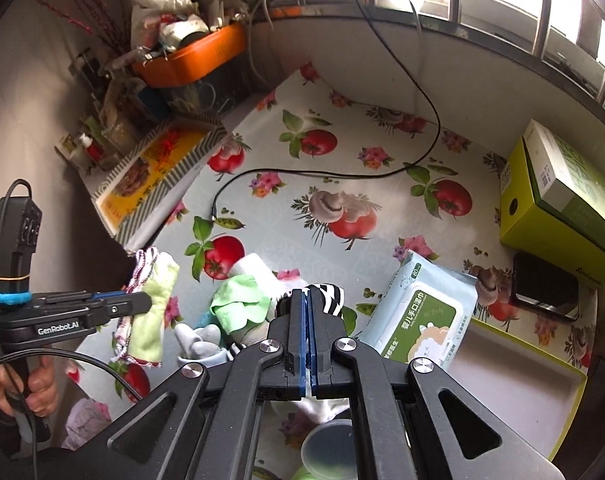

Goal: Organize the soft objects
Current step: 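Carry towel with left gripper while right gripper drops striped hat into box tray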

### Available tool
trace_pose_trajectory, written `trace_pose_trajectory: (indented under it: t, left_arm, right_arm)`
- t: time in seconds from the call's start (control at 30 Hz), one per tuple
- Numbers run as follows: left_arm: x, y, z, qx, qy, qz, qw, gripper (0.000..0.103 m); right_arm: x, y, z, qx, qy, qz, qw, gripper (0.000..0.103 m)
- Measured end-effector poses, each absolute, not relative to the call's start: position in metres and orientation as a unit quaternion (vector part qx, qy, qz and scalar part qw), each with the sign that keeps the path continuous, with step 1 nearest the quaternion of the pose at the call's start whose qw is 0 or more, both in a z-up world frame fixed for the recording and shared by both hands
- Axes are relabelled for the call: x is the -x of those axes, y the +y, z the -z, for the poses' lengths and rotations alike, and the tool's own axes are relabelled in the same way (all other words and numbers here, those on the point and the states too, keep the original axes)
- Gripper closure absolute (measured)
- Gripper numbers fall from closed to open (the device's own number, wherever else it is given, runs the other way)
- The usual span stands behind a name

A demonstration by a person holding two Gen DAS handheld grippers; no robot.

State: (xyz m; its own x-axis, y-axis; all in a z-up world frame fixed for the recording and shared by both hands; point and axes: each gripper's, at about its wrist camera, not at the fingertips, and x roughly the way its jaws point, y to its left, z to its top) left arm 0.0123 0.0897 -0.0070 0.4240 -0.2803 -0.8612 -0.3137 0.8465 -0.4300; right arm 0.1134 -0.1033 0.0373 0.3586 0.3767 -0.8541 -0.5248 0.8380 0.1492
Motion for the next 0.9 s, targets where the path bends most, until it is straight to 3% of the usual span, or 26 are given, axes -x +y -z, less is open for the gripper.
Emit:
trace_pose_trajectory:
  t: [0.9]
  left_arm:
    - [-0.027,0.006,-0.044,0.177,0.53,0.059,0.827,0.085]
  right_arm:
    - [-0.065,-0.151,-0.081,0.025,0.45,-0.271,0.851,0.101]
